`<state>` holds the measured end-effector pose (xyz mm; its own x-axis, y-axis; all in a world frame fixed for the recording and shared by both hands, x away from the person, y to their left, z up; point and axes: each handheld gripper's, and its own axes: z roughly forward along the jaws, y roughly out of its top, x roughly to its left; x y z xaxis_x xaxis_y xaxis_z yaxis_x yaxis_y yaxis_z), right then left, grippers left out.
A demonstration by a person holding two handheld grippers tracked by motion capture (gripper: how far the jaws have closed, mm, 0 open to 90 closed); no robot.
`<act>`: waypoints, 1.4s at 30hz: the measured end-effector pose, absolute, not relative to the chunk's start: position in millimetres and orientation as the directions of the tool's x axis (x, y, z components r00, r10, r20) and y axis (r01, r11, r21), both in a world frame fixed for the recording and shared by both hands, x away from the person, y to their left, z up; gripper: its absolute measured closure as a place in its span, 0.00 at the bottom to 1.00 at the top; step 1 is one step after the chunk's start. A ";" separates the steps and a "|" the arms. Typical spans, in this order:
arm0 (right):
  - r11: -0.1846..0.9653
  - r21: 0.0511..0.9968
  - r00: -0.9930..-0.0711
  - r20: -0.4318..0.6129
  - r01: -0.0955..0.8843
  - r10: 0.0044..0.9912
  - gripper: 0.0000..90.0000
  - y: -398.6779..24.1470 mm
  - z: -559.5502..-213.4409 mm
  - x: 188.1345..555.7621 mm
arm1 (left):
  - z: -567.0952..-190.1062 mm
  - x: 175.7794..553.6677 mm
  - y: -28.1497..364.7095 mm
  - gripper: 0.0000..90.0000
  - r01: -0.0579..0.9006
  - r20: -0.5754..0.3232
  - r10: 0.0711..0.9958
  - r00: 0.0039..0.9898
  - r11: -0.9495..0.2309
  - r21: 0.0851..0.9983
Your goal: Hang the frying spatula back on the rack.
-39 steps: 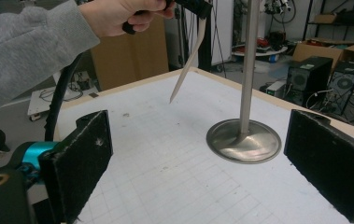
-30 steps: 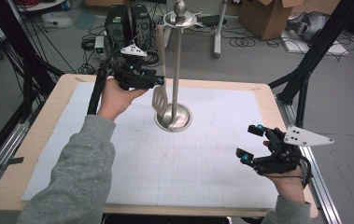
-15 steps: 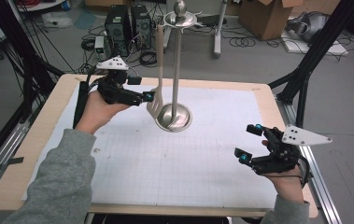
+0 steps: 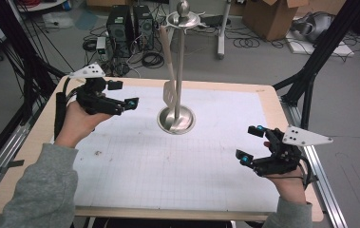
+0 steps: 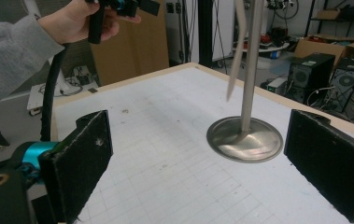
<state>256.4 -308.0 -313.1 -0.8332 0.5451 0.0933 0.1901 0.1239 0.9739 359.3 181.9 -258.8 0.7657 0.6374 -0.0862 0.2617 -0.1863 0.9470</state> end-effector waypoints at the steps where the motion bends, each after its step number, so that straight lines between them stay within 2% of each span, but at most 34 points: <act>1: 0.124 0.974 -0.833 0.092 0.188 0.546 0.08 -307.8 -313.1 256.4 | -260.1 356.5 184.5 0.09 0.252 -0.084 0.636 0.767 -0.178 0.951; 26: 0.141 0.971 -0.834 0.085 0.191 0.545 0.08 -301.7 -313.5 258.3 | -282.5 314.2 230.6 0.07 0.222 -0.078 0.687 0.723 -0.124 0.967; 30: 0.140 0.972 -0.834 0.084 0.189 0.546 0.08 -300.7 -314.0 259.6 | -285.7 304.1 240.3 0.07 0.189 -0.100 0.693 0.714 -0.052 0.981; 32: 0.141 0.972 -0.835 0.083 0.189 0.545 0.08 -300.2 -314.4 260.5 | -287.7 301.3 245.0 0.07 0.201 -0.125 0.688 0.715 -0.031 0.979; 42: 0.148 0.970 -0.839 0.086 0.194 0.538 0.08 -296.8 -315.5 265.1 | -298.6 283.7 265.0 0.07 0.193 -0.081 0.737 0.671 -0.067 0.979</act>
